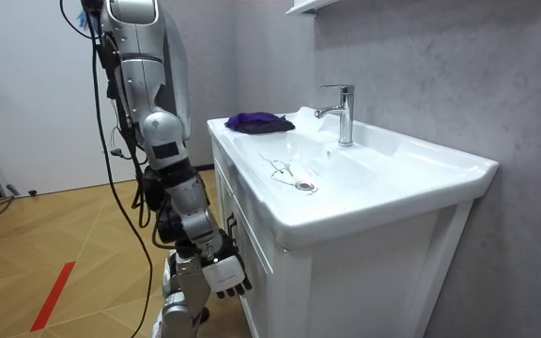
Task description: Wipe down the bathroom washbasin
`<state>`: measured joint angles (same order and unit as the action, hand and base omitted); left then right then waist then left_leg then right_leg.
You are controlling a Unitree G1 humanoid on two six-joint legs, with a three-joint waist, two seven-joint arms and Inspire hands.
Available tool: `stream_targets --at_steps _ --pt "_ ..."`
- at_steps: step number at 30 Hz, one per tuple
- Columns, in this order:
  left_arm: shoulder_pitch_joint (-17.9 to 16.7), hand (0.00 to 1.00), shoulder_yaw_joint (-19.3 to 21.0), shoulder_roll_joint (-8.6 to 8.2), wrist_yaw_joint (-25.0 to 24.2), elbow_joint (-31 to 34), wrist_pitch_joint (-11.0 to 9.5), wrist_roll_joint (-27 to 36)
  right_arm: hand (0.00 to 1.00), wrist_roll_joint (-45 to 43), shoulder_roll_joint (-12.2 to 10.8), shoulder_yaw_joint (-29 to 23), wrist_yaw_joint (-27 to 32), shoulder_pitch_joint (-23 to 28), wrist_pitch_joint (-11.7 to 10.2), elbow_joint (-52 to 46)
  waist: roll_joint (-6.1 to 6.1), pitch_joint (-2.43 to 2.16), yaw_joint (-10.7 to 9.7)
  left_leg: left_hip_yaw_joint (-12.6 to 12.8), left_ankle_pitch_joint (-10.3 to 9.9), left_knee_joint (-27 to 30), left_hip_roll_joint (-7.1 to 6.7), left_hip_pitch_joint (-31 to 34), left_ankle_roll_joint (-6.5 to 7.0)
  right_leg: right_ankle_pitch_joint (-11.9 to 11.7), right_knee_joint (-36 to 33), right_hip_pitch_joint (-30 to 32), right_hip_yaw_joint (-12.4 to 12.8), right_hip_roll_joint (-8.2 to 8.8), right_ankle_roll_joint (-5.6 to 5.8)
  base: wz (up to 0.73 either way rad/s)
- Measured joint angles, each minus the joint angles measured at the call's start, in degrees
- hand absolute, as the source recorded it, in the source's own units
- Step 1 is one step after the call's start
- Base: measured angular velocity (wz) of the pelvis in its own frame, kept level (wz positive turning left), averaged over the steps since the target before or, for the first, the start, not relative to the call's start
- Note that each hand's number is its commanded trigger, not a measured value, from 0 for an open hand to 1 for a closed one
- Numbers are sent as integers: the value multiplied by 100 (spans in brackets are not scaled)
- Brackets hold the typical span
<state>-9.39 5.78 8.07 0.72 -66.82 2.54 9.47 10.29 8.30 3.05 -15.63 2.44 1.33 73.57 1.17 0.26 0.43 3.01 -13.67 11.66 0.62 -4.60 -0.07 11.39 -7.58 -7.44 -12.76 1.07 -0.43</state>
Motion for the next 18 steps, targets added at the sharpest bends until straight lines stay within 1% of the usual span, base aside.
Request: stream_targets --at_steps 2,6,8,10,11,13,14,16,18 --pt "-49 0 70 -27 58 0 0 9 0 14 3 3 7 -1 -1 12 -2 2 17 11 0 2 -3 3 0 1 0 -5 -5 3 2 3" --pt "-146 0 138 -34 289 3 4 10 0 40 4 0 64 -2 3 27 -25 -11 54 10 0 17 -5 12 1 5 0 -11 -10 7 4 0" --pt "-156 0 387 -33 387 0 15 -7 0 25 7 -18 67 0 4 26 -37 -16 116 2 0 19 -6 29 1 6 0 -19 -6 6 3 2" --pt "-143 0 815 -19 611 0 15 1 0 24 28 -50 62 1 16 57 -59 -20 152 -51 3 23 -22 8 6 15 0 -69 -53 18 11 11" --pt "-141 0 896 -16 677 0 15 2 0 24 32 -51 64 0 20 67 -66 -19 154 -61 4 24 -30 -10 7 22 1 -87 -91 27 16 17" --pt "-130 0 1147 -2 957 12 5 5 0 18 46 -90 68 22 6 72 -77 -1 166 -85 6 35 -55 -93 11 40 1 -177 -170 56 38 15" --pt "-130 0 1218 -1 1023 31 2 6 0 15 49 -93 73 21 5 75 -80 2 177 -81 6 27 -56 -106 11 43 -2 -188 -168 58 39 4" --pt "-140 0 1418 30 1350 94 -10 90 0 16 67 -93 125 21 -1 78 -107 4 212 -80 9 7 -55 -110 17 48 -5 -191 -157 57 39 0" --pt "-138 0 1565 31 1625 174 -44 124 0 18 76 -92 130 34 -5 79 -116 6 295 -83 10 5 -54 -108 17 48 -6 -192 -157 56 39 0"
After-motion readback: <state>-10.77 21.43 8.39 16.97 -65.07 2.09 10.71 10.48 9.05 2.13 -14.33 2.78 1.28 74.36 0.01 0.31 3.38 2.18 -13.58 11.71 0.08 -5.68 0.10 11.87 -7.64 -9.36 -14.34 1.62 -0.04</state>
